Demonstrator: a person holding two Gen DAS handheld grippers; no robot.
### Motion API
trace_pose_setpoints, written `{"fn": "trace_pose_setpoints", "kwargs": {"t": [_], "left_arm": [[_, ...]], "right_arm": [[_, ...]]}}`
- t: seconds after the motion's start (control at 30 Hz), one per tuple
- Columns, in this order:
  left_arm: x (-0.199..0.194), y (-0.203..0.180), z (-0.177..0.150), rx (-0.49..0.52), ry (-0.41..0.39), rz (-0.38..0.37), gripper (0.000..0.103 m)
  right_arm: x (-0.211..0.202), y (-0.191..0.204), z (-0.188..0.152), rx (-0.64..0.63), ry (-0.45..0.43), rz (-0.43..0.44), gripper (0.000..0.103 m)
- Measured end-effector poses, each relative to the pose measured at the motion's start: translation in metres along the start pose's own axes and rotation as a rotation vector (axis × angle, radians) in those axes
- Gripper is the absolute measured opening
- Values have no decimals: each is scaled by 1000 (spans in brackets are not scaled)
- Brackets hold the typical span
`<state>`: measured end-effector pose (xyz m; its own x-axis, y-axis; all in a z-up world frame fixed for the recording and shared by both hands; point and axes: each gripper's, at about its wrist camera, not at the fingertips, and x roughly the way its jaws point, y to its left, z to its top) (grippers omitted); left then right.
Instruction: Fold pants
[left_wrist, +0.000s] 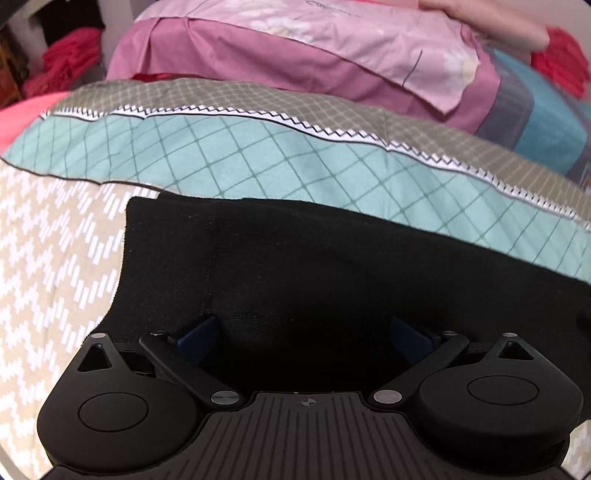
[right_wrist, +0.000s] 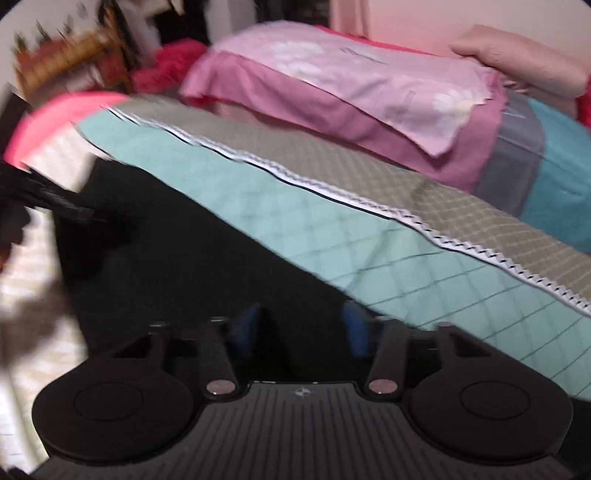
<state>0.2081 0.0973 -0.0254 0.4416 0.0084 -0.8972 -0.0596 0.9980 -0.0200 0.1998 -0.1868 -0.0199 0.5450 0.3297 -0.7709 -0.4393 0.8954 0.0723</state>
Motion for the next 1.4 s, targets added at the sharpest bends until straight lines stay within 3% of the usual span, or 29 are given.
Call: {"fn": "trace_pose_setpoints", "kwargs": {"t": [0.03,0.07,0.1,0.2,0.33,0.37,0.43,0.47,0.53,0.57,0.6,0.67,0.73,0.77,0.8,0.83,0.87,0.9,0.97,1.03,1.13,1.27,1.37,1.4], "left_arm": [[0,0,1,-3,4,3,103],[0,1,1,-10,6,1,103],[0,2,2,-15,7,-3,103],[-2,5,4,-21,9,-5,103],[-3,10,3,-59,-6,-18,103],[-4,8,1,-66,-8,-16,103],[-1,1,3,-52,0,13,103],[0,-3,3,-36,5,29,103],[1,-7,3,-10,10,45,103],[2,-6,3,-3,12,41,103],[2,-4,3,-1,14,36,103],[3,-3,4,-3,15,32,103],[4,-5,4,2,19,45,103],[5,-7,4,7,21,54,103],[6,-8,4,12,22,61,103],[6,-9,4,13,22,64,103],[6,-9,4,14,23,64,103],[6,-9,4,13,23,63,103],[7,-8,5,15,23,61,103],[8,-9,6,12,27,66,103],[9,-11,7,9,34,78,103],[10,-12,6,6,28,94,103],[10,-14,5,3,22,103,103],[10,-14,5,4,21,103,103]], "right_arm": [[-4,-6,-1,9,0,22,43],[-4,-7,2,10,0,57,20],[-5,-5,4,-15,4,84,6],[-23,5,5,-145,-30,82,5],[-43,-14,17,-51,-175,35,5],[-34,-17,17,-22,-163,31,5],[-6,-18,11,-5,-60,48,6],[3,-15,8,-3,-16,43,7],[-13,-8,4,-1,-91,5,25],[-25,-8,3,22,-128,-8,47],[-38,-11,0,57,-173,-13,59],[-59,-24,-11,139,-216,13,61],[-65,-44,-31,201,-176,27,62],[-67,-58,-46,226,-143,-8,58],[-69,-71,-58,259,-114,-63,40],[-78,-86,-71,317,-100,-114,29],[-94,-103,-84,406,-132,-122,27],[-114,-117,-97,501,-175,-143,48],[-154,-136,-124,669,-276,-289,70],[-180,-149,-144,747,-306,-423,66],[-189,-168,-147,702,-239,-568,63],[-173,-205,-145,740,-211,-605,62],[-145,-220,-146,759,-162,-594,31],[-142,-216,-146,714,-175,-611,9]]}}
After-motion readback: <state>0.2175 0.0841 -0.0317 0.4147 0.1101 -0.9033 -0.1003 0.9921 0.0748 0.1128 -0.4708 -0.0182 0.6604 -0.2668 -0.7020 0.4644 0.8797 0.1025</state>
